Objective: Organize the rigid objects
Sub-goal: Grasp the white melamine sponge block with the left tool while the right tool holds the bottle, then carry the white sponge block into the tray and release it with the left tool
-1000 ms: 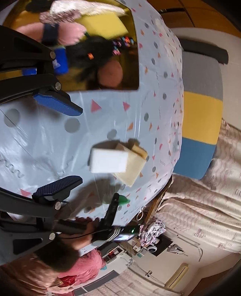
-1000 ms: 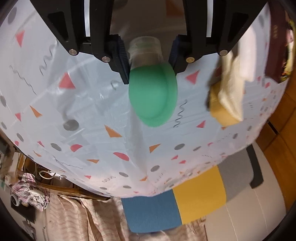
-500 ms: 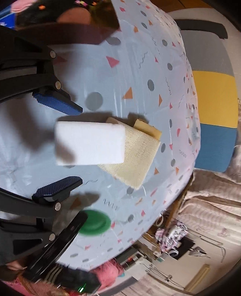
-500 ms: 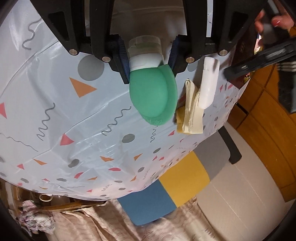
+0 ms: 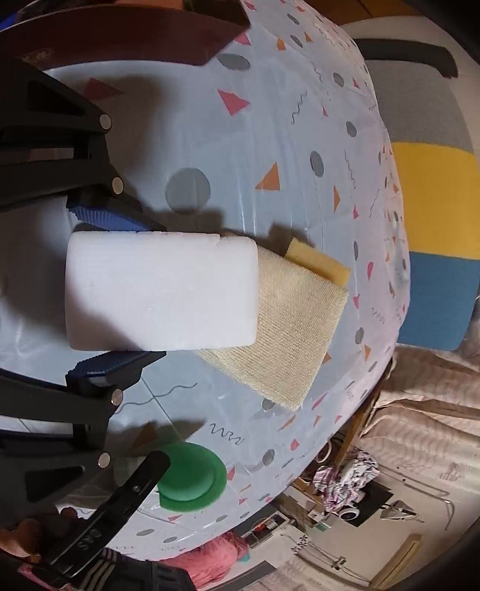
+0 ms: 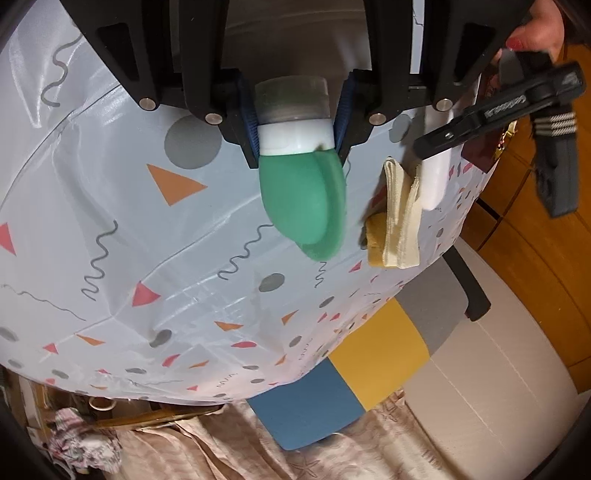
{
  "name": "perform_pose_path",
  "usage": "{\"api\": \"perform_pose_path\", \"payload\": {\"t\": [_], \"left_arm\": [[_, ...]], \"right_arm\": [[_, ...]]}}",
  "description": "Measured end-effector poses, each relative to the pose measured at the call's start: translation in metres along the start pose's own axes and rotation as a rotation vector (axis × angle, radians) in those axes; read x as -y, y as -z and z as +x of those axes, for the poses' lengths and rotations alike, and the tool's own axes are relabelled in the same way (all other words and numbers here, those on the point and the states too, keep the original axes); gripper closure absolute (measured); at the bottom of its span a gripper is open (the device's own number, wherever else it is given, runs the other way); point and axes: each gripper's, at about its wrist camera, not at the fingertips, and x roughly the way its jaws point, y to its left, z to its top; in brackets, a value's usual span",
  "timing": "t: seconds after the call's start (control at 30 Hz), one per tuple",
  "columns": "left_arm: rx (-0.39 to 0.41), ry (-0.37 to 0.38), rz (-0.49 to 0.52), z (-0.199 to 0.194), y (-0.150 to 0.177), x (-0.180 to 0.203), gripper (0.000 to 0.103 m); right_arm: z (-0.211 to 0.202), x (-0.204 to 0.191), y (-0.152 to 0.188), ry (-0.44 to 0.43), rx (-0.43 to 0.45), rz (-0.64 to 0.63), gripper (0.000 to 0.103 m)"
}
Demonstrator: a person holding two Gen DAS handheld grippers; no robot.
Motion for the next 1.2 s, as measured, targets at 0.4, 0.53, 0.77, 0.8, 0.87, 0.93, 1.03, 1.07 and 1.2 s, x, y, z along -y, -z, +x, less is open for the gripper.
{"api": "perform_pose_path", "payload": {"t": [0.4, 0.53, 0.77, 0.8, 0.87, 0.93, 1.03, 1.07, 1.2], "left_arm": [[0.047, 0.062, -0.052, -0.048, 0.034, -0.008, 0.046], [0.065, 0.083, -0.079, -0.071, 0.049, -0.015, 0.046], [0.1, 0.085, -0.114, -0.107, 0.065, -0.037, 0.046], [0.109, 0.087, -0.125, -0.114, 0.067, -0.042, 0.046], [0.125, 0.088, -0.14, -0.124, 0.071, -0.048, 0.046], [0.151, 0.079, -0.151, -0.139, 0.077, -0.058, 0.046], [0.181, 0.059, -0.167, -0.159, 0.085, -0.073, 0.046], [0.189, 0.048, -0.177, -0.165, 0.088, -0.079, 0.046], [0.222, 0.007, -0.24, -0.192, 0.103, -0.112, 0.046]], "right_arm": [[0.0, -0.006, 0.001, 0.037, 0.007, -0.026, 0.065], [0.001, -0.007, 0.001, 0.049, 0.006, -0.033, 0.065], [0.002, -0.011, 0.001, 0.077, 0.001, -0.056, 0.065], [0.002, -0.011, 0.001, 0.082, 0.001, -0.061, 0.066], [0.002, -0.013, 0.001, 0.092, 0.001, -0.07, 0.066], [0.003, -0.014, 0.001, 0.101, 0.001, -0.077, 0.065], [0.003, -0.016, 0.002, 0.111, -0.006, -0.091, 0.065], [0.004, -0.017, 0.002, 0.117, -0.008, -0.096, 0.065], [0.004, -0.019, 0.002, 0.13, -0.011, -0.107, 0.066]]}}
